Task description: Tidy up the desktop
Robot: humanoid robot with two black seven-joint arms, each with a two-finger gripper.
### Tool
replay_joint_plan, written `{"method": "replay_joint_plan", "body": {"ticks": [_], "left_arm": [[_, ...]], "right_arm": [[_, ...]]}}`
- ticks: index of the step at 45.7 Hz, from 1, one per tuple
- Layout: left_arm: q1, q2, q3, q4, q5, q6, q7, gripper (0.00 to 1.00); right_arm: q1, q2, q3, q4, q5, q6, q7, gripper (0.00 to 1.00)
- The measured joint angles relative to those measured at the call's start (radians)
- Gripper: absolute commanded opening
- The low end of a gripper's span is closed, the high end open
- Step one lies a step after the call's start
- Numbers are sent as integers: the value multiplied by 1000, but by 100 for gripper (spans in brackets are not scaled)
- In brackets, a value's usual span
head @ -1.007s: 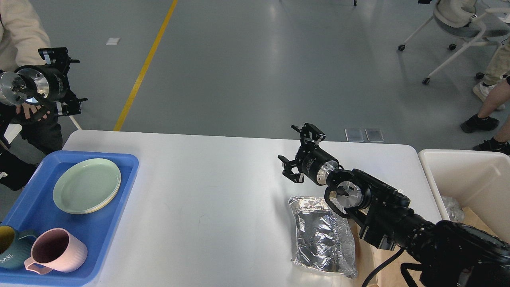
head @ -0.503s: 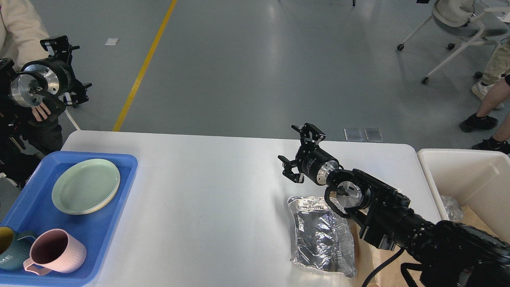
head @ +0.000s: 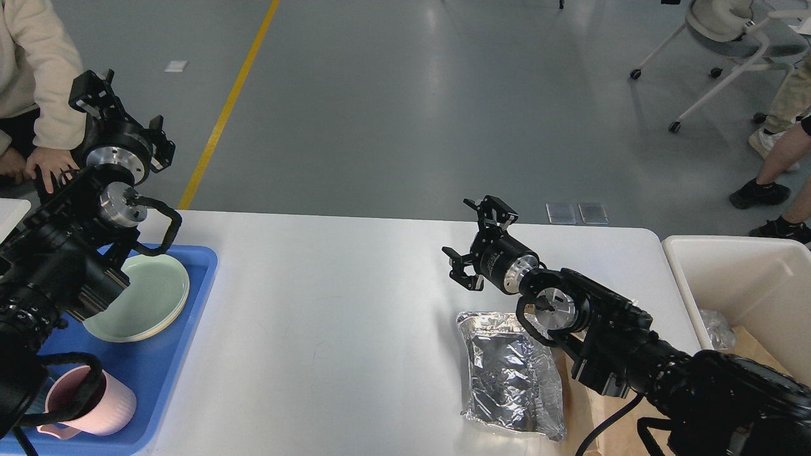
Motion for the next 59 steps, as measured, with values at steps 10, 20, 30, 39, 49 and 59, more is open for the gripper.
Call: {"method": "replay_joint_plan", "body": {"ticks": [10, 20, 30, 39, 49, 59], "left_arm": [[98, -81, -3, 1, -13, 5, -9, 96], [144, -99, -11, 0, -21, 4, -23, 96], [149, -92, -16, 0, -21, 2, -30, 96], [158, -90, -16, 0, -21, -3, -72, 96], [190, -91, -17, 0, -21, -17, -194, 96], [210, -87, -19, 0, -21, -63, -256, 96]], "right_arm": [[0, 0, 0, 0, 0, 0, 0, 100], [0, 0, 0, 0, 0, 0, 0, 100], [0, 0, 0, 0, 0, 0, 0, 100], [0, 0, 0, 0, 0, 0, 0, 100], [0, 0, 0, -1, 0, 0, 0, 100], [0, 0, 0, 0, 0, 0, 0, 100]]}}
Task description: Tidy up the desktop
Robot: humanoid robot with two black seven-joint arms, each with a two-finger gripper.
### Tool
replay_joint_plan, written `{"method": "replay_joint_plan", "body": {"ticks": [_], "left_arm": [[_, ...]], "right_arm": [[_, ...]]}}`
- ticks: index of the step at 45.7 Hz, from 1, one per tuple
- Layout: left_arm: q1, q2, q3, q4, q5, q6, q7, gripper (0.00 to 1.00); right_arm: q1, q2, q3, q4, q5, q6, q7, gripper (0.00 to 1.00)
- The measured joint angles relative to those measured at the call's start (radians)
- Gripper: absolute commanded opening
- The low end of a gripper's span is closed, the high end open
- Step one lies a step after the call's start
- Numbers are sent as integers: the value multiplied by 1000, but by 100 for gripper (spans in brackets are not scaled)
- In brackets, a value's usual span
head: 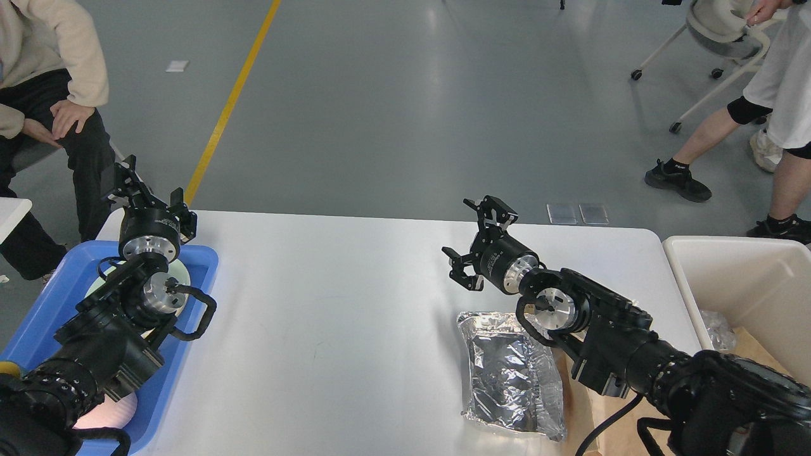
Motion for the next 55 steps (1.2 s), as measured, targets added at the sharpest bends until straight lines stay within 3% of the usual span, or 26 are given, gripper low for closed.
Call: {"method": "replay_joint_plan", "body": {"ticks": [13, 55], "left_arm": [[17, 32, -2, 0, -7, -56, -3, 96], [19, 33, -2, 0, -8, -57, -8, 96]], "right_arm": [[0, 0, 0, 0, 0, 0, 0, 100], [0, 0, 0, 1, 0, 0, 0, 100]]}}
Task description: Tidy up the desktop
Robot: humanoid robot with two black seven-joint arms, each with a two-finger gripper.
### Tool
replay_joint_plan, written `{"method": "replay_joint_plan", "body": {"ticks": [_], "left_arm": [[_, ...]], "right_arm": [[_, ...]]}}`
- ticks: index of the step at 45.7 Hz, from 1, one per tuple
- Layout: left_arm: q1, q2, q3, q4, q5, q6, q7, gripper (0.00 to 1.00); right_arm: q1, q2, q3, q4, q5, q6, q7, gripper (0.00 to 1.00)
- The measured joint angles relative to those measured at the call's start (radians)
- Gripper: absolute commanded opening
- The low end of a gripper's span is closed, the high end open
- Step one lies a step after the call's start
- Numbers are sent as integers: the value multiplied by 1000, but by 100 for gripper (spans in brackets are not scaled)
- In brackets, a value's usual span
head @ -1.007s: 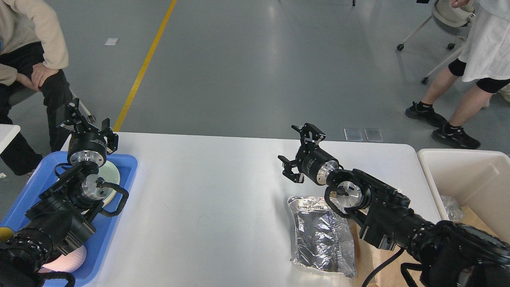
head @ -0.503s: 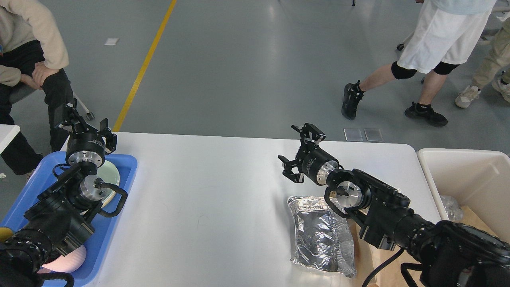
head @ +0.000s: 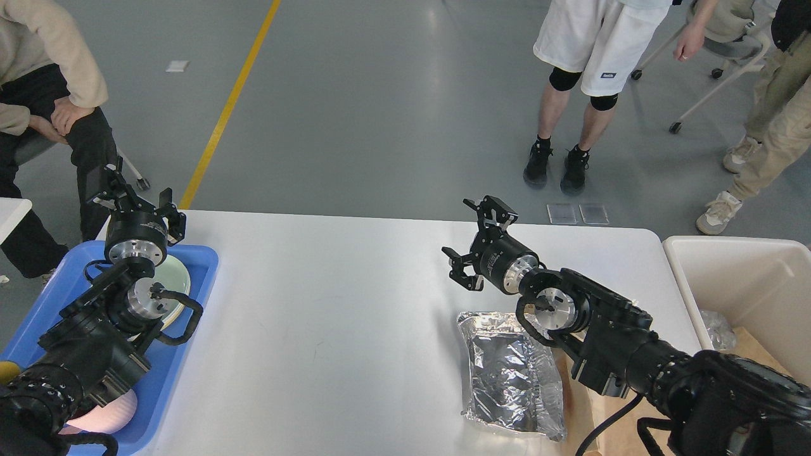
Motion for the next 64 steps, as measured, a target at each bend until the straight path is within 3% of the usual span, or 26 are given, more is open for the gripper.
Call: {"method": "replay_joint_plan", "body": {"ticks": [64], "left_arm": [[0, 0, 0, 0, 0, 0, 0, 96]], "right_arm": [[0, 0, 0, 0, 0, 0, 0, 100]]}}
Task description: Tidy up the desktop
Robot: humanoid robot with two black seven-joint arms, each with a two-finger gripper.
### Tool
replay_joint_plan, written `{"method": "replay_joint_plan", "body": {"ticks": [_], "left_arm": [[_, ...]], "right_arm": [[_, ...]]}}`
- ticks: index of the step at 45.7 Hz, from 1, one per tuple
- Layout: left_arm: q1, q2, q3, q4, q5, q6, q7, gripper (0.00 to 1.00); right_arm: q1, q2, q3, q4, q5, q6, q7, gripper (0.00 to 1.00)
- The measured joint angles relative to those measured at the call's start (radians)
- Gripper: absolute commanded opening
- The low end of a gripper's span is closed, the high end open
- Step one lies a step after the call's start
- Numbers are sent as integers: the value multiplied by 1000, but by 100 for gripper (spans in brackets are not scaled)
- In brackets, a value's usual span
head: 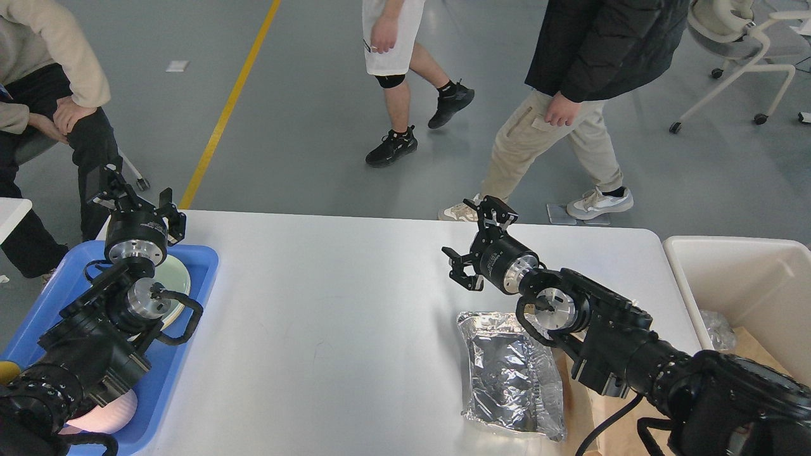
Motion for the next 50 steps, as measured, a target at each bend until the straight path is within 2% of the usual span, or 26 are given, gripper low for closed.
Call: {"method": "replay_joint_plan", "body": {"ticks": [50], "left_arm": [[0, 0, 0, 0, 0, 0, 0, 96]], "right_arm": [[39, -6, -22, -9, 0, 0, -7, 100]]}}
